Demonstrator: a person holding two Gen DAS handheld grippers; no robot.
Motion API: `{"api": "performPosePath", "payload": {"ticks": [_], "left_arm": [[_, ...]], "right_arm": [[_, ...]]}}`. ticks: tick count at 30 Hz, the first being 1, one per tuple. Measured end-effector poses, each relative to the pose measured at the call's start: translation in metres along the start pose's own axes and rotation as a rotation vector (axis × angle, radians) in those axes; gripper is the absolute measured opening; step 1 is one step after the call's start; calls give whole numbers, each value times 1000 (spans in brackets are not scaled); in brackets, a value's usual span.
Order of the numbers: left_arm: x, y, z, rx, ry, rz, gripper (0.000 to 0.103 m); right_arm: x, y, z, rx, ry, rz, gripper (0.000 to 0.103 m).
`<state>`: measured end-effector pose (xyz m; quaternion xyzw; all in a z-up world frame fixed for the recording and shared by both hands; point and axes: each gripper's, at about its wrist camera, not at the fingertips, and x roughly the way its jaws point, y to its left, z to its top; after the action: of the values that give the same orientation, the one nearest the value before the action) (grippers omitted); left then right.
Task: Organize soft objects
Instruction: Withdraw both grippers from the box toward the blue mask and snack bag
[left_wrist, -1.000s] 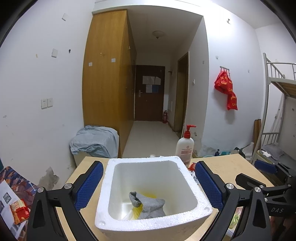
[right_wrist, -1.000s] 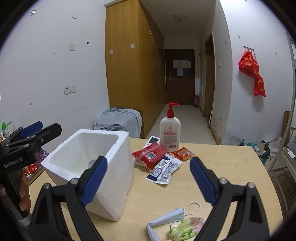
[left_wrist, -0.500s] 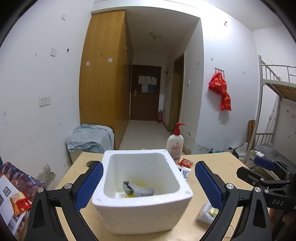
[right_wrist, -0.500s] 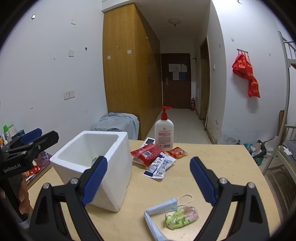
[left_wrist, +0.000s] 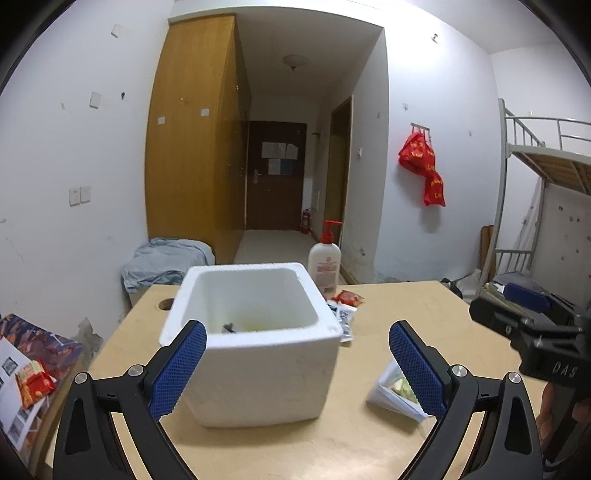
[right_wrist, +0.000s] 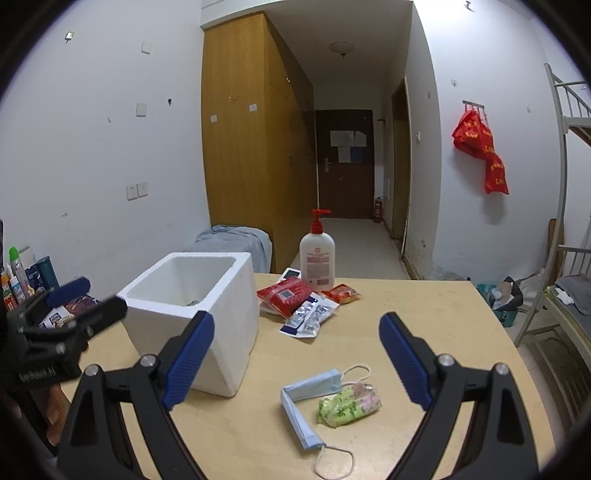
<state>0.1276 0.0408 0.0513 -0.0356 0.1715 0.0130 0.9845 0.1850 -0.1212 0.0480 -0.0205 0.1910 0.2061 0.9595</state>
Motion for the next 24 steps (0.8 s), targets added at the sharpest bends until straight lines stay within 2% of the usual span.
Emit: {"api": "performPosePath", "payload": {"ticks": [7, 14, 19, 24], "left_arm": [[-3, -5, -21, -10, 32, -1, 99], [-12, -12, -38, -10, 16, -33, 99], [-11, -18, -54, 7, 18, -29, 99], [-9, -26, -68, 5, 25, -58, 99]], "right_arm": [[-14, -4, -11, -3, -6, -4, 93], [-29, -11, -32, 2, -11, -14, 93], [-29, -16, -52, 20, 19, -25, 94], [-29, -27, -70, 34, 52, -54, 94]]}}
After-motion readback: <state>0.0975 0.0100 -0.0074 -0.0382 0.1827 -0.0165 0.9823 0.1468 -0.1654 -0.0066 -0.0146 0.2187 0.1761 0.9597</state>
